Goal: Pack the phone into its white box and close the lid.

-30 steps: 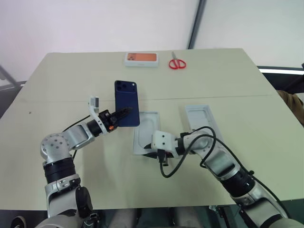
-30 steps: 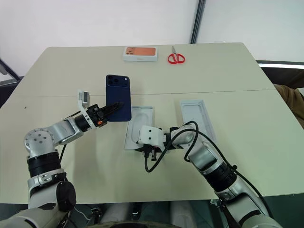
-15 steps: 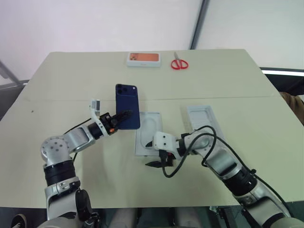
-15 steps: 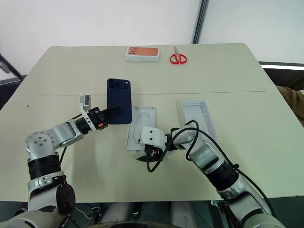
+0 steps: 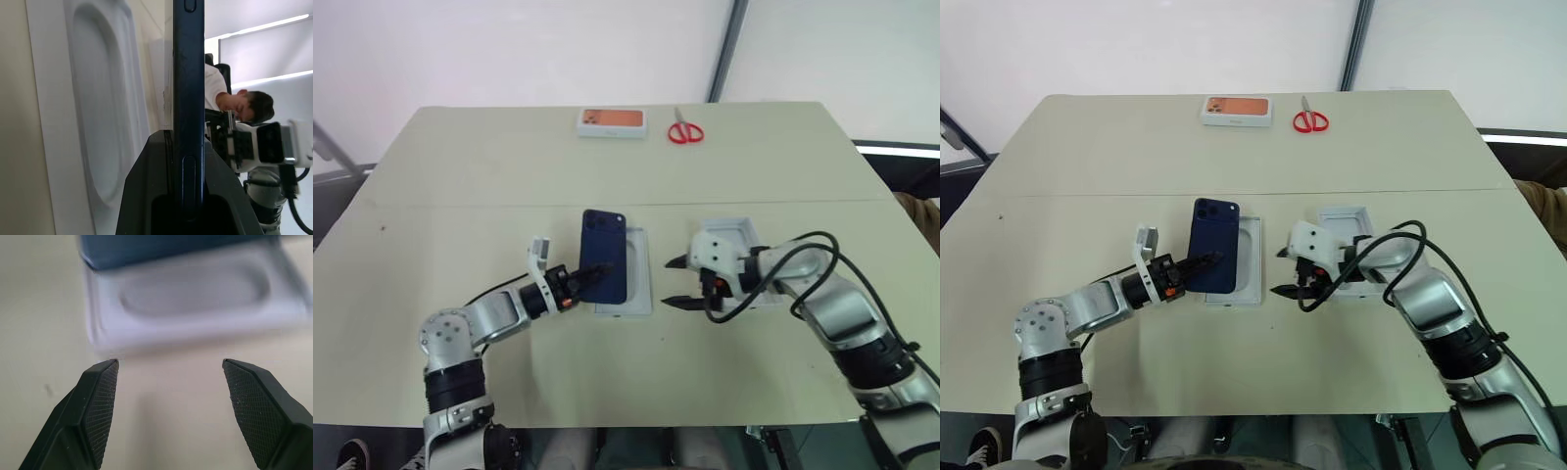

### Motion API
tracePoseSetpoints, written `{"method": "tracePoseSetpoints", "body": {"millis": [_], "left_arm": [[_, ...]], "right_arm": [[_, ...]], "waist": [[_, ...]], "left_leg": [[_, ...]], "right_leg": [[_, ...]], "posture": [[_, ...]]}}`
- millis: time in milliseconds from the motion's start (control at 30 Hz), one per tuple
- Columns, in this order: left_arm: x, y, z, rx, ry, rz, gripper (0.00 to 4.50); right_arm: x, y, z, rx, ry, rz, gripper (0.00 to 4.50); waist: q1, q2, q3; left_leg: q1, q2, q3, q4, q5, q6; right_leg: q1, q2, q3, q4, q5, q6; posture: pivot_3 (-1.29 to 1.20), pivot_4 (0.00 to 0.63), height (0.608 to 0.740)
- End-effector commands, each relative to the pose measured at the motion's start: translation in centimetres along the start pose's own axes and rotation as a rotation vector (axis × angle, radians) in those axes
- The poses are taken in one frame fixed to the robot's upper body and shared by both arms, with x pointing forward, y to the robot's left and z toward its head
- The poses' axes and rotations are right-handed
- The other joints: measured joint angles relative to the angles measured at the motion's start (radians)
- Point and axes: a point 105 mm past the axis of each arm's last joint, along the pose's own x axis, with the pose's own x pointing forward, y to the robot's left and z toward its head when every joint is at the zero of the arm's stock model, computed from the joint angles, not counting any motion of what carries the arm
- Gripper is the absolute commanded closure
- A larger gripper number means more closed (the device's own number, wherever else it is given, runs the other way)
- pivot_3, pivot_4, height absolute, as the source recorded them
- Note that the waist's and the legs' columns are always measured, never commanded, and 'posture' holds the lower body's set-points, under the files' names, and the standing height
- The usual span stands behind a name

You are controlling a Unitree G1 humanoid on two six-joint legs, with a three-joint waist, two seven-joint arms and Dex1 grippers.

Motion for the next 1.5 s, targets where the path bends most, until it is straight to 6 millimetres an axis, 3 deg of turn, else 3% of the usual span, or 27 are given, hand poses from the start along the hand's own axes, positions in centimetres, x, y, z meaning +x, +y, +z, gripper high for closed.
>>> {"method": "tracePoseSetpoints", "body": {"millis": [33, 167, 300, 467, 633, 767, 1100, 1433, 1500], "left_arm": [[0.3, -0.4, 0.1, 0.006, 0.007, -0.005, 4.43], [0.6, -0.4, -0.5, 0.032, 0.021, 0.003, 4.43], [0.8, -0.4, 0.3, 0.052, -0.004, 0.018, 2.72], [1.4, -1.4, -0.2, 0.131, 0.059, 0.027, 0.18], [2.1, -3.6, -0.4, 0.218, 0.116, -0.014, 0.18], [1.8, -4.3, -0.4, 0.216, 0.125, -0.045, 0.18], [-0.9, -3.4, 2.0, 0.333, 0.159, 0.047, 0.18], [-1.9, -3.6, 3.0, 0.426, 0.161, 0.056, 0.18], [-2.3, -2.6, 4.7, 0.429, 0.094, 0.126, 0.69]], "right_arm": [[-0.7, -1.1, 0.5, -0.019, -0.023, -0.062, 0.96], [0.2, -1.1, -0.1, -0.029, 0.013, -0.077, 0.96], [0.4, -1.1, -0.1, -0.019, 0.006, -0.084, 0.89], [0.5, -1.0, -0.5, -0.023, 0.022, -0.085, 0.89], [0.9, -1.2, -0.1, -0.030, 0.006, -0.091, 0.89], [1.0, -1.4, -0.1, -0.035, 0.006, -0.099, 0.89], [1.3, -1.4, 0.0, -0.041, 0.003, -0.094, 0.89], [1.5, -1.8, 0.3, -0.040, -0.010, -0.105, 0.89], [1.4, -1.9, 0.5, -0.021, -0.033, -0.109, 1.15]], "waist": [[-0.005, 0.000, 0.000], [-0.001, 0.000, 0.000], [0.002, 0.000, 0.000], [0.000, 0.000, 0.000], [-0.001, 0.000, 0.000], [-0.001, 0.000, 0.000], [-0.001, 0.000, 0.000], [-0.002, 0.000, 0.000], [-0.002, 0.000, 0.000]], "left_leg": [[0.000, 0.000, 0.000, 0.000, 0.000, 0.000], [0.000, 0.001, 0.001, 0.000, 0.000, 0.000], [0.000, 0.000, 0.000, 0.000, 0.000, 0.000], [0.000, 0.000, 0.000, 0.001, 0.000, 0.000], [0.000, 0.000, 0.000, 0.000, 0.000, 0.000], [0.000, 0.000, 0.000, 0.000, 0.001, -0.002], [0.000, 0.000, 0.000, 0.000, 0.001, -0.001], [0.000, 0.000, 0.000, 0.000, 0.001, -0.001], [0.000, 0.000, 0.000, 0.000, 0.001, -0.001]], "right_leg": [[0.000, 0.000, 0.000, 0.000, 0.000, 0.000], [0.000, 0.001, 0.001, 0.000, 0.000, 0.000], [0.000, 0.001, 0.001, 0.000, 0.000, 0.000], [0.001, 0.000, 0.000, 0.000, 0.000, 0.000], [0.001, 0.001, 0.000, 0.000, 0.000, 0.000], [0.000, 0.001, 0.000, 0.000, 0.000, 0.000], [0.000, 0.001, 0.001, 0.000, 0.000, 0.000], [0.000, 0.001, 0.001, 0.000, 0.000, 0.000], [0.000, 0.001, 0.001, 0.000, 0.000, 0.000]], "posture": [[0.00, 0.150, 0.740], [0.00, 0.150, 0.740], [0.00, 0.150, 0.740], [0.00, 0.150, 0.740], [0.00, 0.150, 0.740], [0.00, 0.150, 0.740], [0.00, 0.150, 0.740], [0.00, 0.150, 0.740], [0.00, 0.150, 0.740]]}}
